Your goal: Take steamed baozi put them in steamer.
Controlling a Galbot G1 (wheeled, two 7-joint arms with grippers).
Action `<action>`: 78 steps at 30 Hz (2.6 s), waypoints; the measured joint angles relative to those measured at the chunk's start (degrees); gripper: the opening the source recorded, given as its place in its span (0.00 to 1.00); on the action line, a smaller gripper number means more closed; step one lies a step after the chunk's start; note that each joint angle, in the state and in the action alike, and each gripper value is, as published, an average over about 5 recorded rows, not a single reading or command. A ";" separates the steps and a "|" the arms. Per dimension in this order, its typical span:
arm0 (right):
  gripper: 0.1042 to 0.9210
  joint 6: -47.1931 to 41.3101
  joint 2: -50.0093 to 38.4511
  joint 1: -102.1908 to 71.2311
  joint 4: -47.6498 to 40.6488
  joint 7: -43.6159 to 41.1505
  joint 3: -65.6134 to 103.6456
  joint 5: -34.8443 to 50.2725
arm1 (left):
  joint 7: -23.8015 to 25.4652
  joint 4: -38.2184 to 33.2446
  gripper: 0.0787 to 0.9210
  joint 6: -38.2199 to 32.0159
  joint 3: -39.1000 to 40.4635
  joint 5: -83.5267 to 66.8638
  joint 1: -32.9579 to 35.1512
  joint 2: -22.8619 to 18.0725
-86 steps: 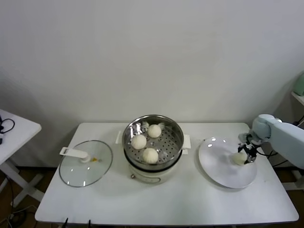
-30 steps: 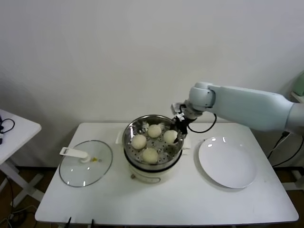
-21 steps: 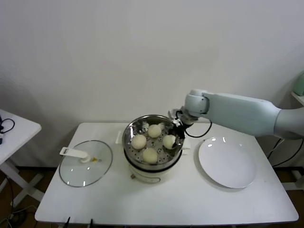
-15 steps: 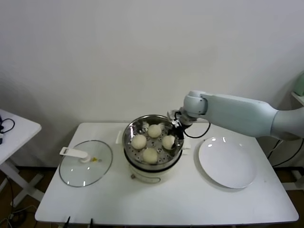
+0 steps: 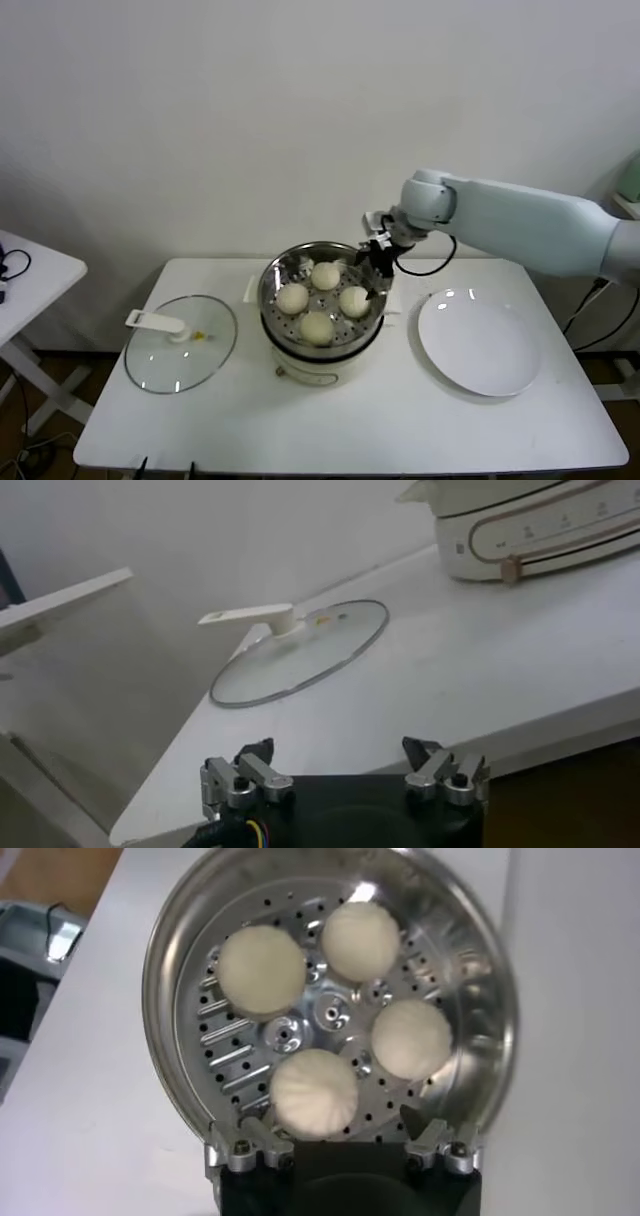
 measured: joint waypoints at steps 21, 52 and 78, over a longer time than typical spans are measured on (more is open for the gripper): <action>0.88 0.27 -21.27 -35.92 20.56 30.95 39.07 9.67 | 0.01 -2.05 0.88 0.17 1.12 -1.16 -0.59 0.00; 0.88 44.38 2.85 -128.70 27.47 43.32 99.02 -9.46 | 0.05 -5.26 0.88 1.40 1.17 -4.42 -0.85 0.00; 0.88 60.48 14.87 -138.11 22.00 48.55 100.59 -10.49 | -0.08 -6.64 0.88 0.89 1.58 -4.66 0.01 0.00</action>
